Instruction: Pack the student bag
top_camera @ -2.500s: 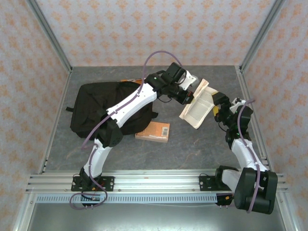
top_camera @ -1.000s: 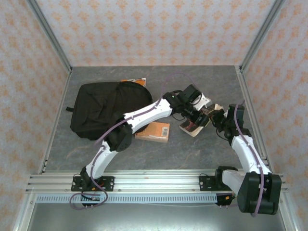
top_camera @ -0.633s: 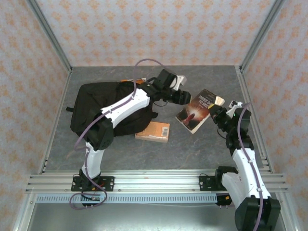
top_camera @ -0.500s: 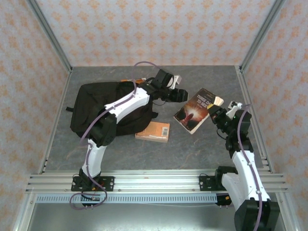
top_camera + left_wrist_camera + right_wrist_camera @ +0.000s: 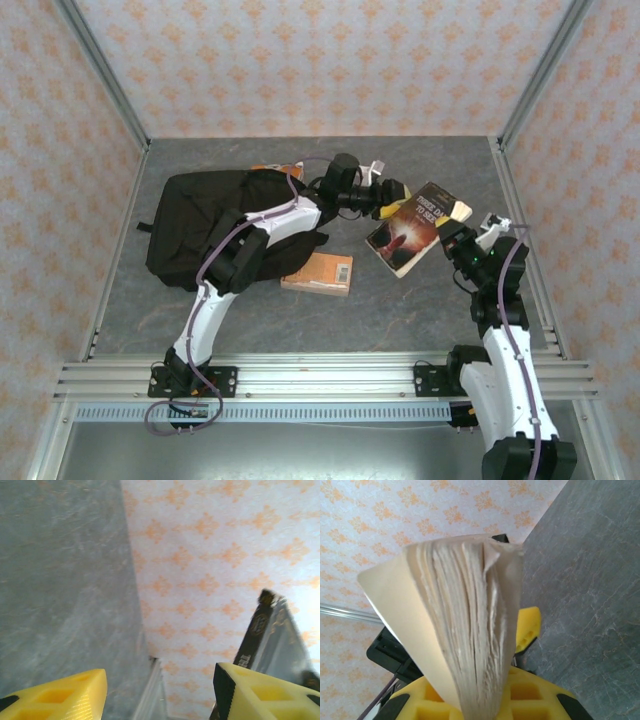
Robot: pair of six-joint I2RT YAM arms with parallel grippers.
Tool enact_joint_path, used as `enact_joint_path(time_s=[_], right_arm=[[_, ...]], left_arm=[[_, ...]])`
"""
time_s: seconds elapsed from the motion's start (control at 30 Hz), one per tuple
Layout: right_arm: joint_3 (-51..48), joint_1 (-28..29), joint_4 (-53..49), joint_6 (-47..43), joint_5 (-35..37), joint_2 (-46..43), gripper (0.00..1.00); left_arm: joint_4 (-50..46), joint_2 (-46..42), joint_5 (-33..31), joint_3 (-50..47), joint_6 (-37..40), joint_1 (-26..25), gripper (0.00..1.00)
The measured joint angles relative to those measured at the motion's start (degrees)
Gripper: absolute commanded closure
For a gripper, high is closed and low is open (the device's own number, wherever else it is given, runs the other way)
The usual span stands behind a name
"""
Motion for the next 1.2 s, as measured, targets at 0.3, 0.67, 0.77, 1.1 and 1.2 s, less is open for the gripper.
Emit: enact_joint_path(time_s=[0.3,0.67,0.77,1.1,1.2], right_arm=[[2.36,0.0,-10.99,-2.64,4.83,-1.92,1.0],[3.56,0.02,-16.7,-4.04,7.13,-1.92,1.0],[3.56,0.44,-16.09,-2.64,5.81,-2.27,1.0],[0.52,1.62,-1.75,9.01,0.28,-4.26,1.0],[0.2,1.62,1.33,11.08,-1.14,-2.38,1.0]], left_arm=[[15.67,2.08,4.24,0.55,-13.97,-0.79,0.69],[-1.2,1.16,3.54,2.73,-1.44,-2.01,0.34],[-14.27,-1.9,0.79,2.73,8.59,-1.88,0.32],[-22.67,-16.63,-2.01,-6.58,18.23,-1.77,0.28],[-15.19,-18.49,-0.92,-12.11,13.49,-1.62,0.31]])
